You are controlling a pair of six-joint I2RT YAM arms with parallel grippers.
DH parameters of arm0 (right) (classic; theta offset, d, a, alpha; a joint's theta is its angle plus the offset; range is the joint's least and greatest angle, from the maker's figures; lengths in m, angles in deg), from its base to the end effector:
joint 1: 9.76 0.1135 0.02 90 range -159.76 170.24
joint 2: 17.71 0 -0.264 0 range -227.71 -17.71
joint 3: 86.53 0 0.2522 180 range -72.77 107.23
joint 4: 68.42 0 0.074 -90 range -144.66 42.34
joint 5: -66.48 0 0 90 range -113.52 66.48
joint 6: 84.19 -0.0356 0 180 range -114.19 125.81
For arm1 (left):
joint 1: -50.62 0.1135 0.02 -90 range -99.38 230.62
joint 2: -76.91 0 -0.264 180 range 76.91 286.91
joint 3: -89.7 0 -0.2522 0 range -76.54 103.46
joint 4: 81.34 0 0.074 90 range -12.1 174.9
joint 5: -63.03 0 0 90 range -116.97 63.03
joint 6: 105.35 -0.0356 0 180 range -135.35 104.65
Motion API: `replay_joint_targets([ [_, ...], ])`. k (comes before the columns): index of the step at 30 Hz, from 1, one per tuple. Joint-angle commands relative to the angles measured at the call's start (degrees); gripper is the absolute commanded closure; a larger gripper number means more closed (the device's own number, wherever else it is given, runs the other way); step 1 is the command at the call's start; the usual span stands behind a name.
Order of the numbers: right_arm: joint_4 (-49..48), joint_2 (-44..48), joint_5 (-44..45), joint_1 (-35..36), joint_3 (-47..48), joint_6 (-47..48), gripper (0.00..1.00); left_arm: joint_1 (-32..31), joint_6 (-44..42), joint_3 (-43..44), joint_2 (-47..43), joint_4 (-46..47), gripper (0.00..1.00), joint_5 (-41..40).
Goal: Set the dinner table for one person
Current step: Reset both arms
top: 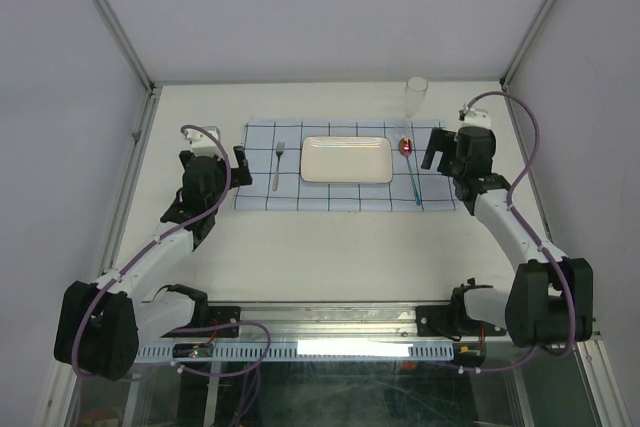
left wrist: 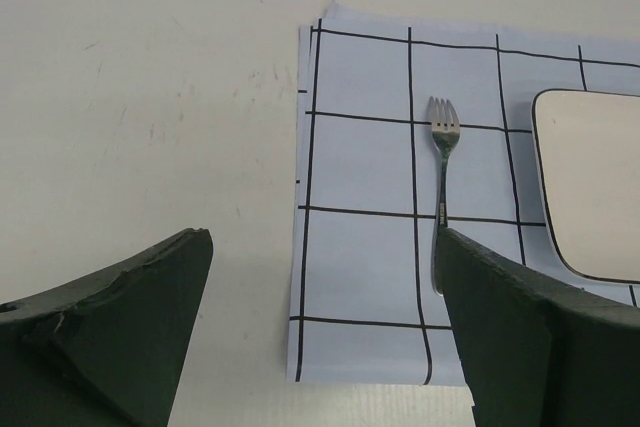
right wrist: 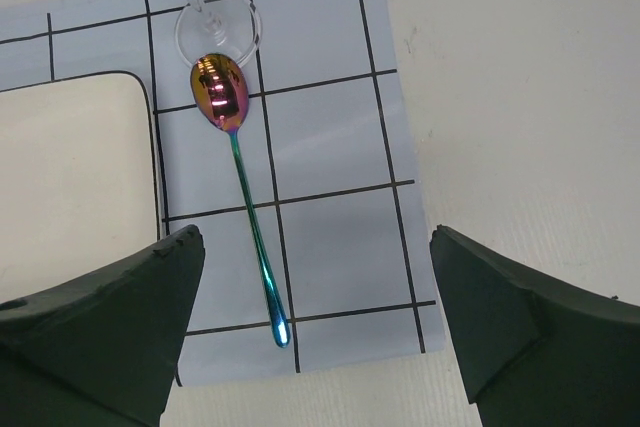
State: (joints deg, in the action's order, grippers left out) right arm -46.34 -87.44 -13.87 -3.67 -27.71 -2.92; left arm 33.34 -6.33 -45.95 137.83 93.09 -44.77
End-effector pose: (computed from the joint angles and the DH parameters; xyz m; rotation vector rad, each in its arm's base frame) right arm 0.2668 0.0225 0.2540 0.1470 2.1325 -0.0292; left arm 0.2261 -0.0589 0.2316 -0.0637 1.9368 -0.0011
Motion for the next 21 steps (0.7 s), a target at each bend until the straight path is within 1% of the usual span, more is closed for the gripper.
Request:
replay_joint_targets([
  [1, -7.28, 1.87, 0.06, -0.25, -1.56, -0.29, 0.01, -0.23, -2.15, -0.32, 0.03, 4.1, 0.01, -0.48],
  [13, -8.5, 0.02, 0.36, -0.13, -2.34, -0.05, 0.01, 1.01, -2.8, -1.1, 1.24, 5.97, 0.01, -1.24],
  [16, -8.46, 0.06, 0.58, -0.16, -2.17, 0.24, 0.01, 1.55, -3.38, -2.15, 0.0, 8.16, 0.01, -1.29],
  [21, -8.93, 0.32, 0.14, -0.16, -2.21, 0.69, 0.01, 3.84, -4.02, -5.78, -3.22, 14.76, 0.01, -1.52],
])
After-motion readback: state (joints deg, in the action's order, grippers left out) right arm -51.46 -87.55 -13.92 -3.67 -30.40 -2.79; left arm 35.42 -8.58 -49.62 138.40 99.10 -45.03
